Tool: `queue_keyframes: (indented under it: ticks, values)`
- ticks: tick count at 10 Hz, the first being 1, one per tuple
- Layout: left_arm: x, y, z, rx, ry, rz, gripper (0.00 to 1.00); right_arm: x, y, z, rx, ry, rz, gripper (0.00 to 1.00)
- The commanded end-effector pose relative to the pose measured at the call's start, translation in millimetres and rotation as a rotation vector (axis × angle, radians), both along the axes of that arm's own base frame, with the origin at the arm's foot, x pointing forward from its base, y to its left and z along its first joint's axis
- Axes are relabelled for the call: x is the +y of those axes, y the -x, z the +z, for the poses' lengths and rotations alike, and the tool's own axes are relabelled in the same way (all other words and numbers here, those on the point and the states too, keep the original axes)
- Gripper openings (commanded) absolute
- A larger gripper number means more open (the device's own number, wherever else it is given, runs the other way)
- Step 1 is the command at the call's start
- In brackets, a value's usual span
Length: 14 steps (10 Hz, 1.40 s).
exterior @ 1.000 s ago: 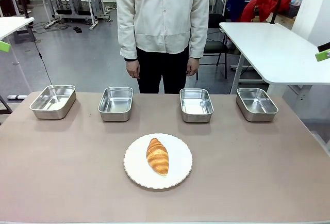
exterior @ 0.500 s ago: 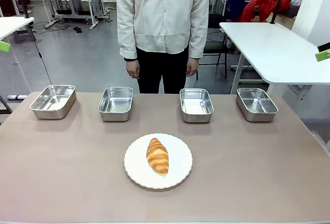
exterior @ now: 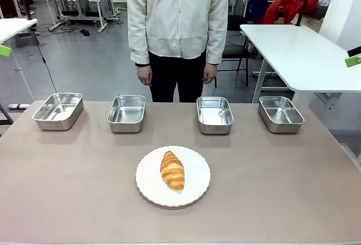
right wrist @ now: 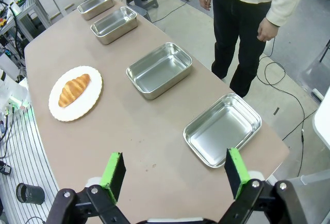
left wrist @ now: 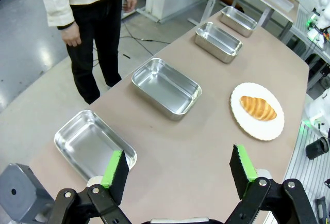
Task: Place the bread in the container.
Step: Place the Butter Roll into the Airtight Container indicated by the human.
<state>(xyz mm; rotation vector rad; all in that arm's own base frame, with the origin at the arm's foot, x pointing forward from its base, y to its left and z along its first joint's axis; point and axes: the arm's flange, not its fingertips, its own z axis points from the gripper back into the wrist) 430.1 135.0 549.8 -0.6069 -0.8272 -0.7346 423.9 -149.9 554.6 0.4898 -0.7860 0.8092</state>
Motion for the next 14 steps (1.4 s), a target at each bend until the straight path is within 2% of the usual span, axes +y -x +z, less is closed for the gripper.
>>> queue_keyframes:
  ticks: [1, 14]
  values:
    - [0.4, 0.5, 1.5, -0.006, 0.003, -0.003, 1.00, 0.9, -0.6, 1.1, -0.012, -0.009, 0.003, 1.00]
    - [0.4, 0.5, 1.5, -0.006, 0.003, -0.003, 1.00, 0.9, -0.6, 1.1, -0.012, -0.009, 0.003, 1.00]
